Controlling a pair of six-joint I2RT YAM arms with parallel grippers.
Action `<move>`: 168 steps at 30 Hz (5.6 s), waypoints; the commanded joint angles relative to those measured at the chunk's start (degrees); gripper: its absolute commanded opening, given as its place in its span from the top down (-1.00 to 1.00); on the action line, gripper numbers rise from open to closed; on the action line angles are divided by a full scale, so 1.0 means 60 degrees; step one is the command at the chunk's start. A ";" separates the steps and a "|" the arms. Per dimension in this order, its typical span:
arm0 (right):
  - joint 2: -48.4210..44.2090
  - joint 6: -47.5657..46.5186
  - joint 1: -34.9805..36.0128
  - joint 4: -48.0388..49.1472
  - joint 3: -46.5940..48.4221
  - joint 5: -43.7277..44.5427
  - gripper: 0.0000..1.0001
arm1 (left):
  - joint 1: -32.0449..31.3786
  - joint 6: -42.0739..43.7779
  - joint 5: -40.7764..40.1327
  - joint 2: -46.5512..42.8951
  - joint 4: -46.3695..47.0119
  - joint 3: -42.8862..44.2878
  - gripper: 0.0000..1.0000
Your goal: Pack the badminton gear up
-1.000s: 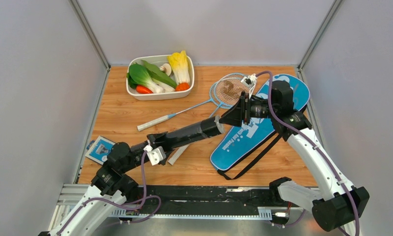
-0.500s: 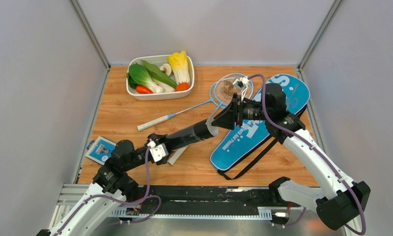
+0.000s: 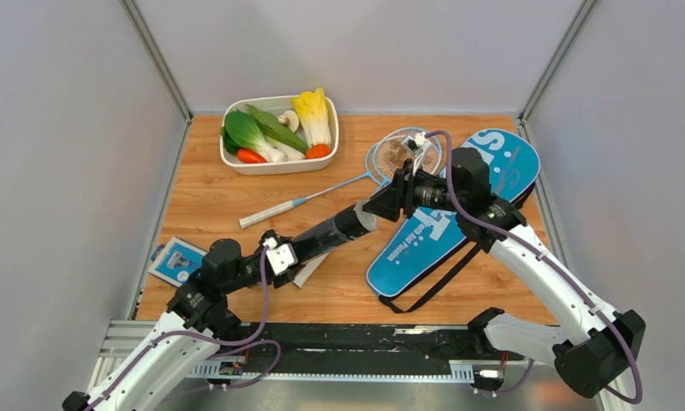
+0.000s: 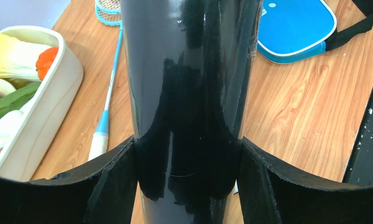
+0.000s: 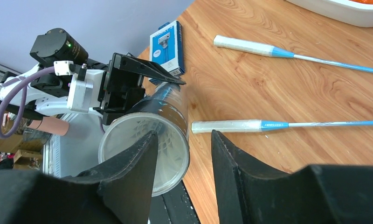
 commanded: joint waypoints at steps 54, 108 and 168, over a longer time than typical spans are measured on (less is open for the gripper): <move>0.1034 0.0926 0.0612 0.0339 0.0226 -0.1181 0.04 | -0.0129 0.0092 0.1048 0.0189 0.2367 0.0810 0.31; -0.2774 0.0966 0.0411 0.1128 -0.0801 0.2172 -1.00 | 0.3174 -0.6372 -0.7104 0.4355 -0.1115 0.5227 -0.15; -0.2635 0.3116 0.0396 -0.0551 -0.2785 0.6224 -1.00 | -0.0281 -0.8101 -0.3385 0.7677 -0.1139 0.4205 -0.62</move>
